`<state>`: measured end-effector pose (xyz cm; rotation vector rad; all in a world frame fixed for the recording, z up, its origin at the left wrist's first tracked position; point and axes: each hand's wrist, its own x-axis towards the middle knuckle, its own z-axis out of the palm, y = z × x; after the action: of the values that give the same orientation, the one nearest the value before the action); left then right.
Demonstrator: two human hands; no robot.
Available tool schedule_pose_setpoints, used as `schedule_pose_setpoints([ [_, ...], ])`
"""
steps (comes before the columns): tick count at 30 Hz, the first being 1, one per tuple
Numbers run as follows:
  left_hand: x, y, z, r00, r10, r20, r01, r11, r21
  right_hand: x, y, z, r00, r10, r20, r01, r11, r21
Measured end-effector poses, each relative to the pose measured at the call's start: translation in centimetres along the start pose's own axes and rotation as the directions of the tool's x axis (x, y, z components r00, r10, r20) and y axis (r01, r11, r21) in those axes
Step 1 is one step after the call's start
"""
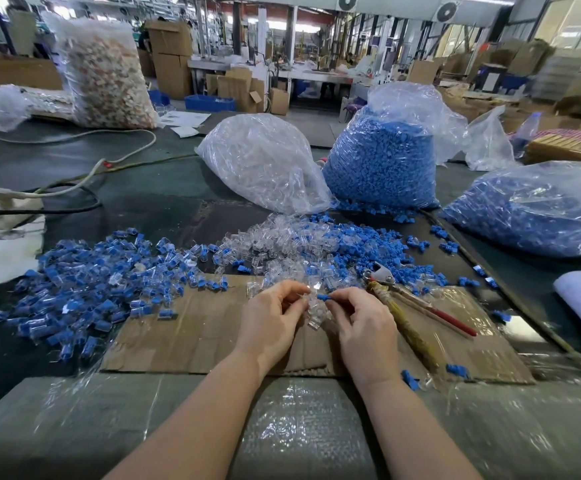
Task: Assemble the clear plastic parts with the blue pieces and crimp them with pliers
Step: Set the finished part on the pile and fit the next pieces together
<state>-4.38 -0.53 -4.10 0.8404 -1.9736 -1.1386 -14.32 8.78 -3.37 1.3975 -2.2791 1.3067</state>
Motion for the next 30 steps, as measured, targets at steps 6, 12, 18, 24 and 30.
schedule_pose_setpoints([
  [6, -0.16, -0.05, -0.09, 1.000, -0.018, -0.006, 0.018, 0.999, -0.049, -0.27, -0.10, 0.12, 0.996, -0.032, 0.089, 0.038, 0.997, -0.070],
  [12, -0.18, -0.01, -0.19, 1.000, -0.012, 0.021, 0.013, 0.999, -0.050, -0.23, -0.06, 0.23, 0.995, -0.011, 0.102, 0.022, 0.994, -0.105],
  [18, -0.31, 0.29, -0.44, 0.994, 0.006, 0.107, -0.004, 1.000, -0.024, -0.25, 0.04, 0.31, 0.995, -0.022, 0.101, 0.034, 0.993, -0.116],
  [24, -0.46, 0.67, -0.53, 0.996, -0.013, 0.089, 0.017, 0.999, -0.040, -0.29, -0.04, 0.34, 0.995, -0.070, 0.068, 0.074, 0.996, -0.055],
  [30, -0.53, 0.91, -0.59, 0.995, -0.002, 0.098, 0.006, 0.999, -0.045, -0.20, -0.01, 0.11, 0.986, -0.109, 0.129, 0.114, 0.993, -0.027],
])
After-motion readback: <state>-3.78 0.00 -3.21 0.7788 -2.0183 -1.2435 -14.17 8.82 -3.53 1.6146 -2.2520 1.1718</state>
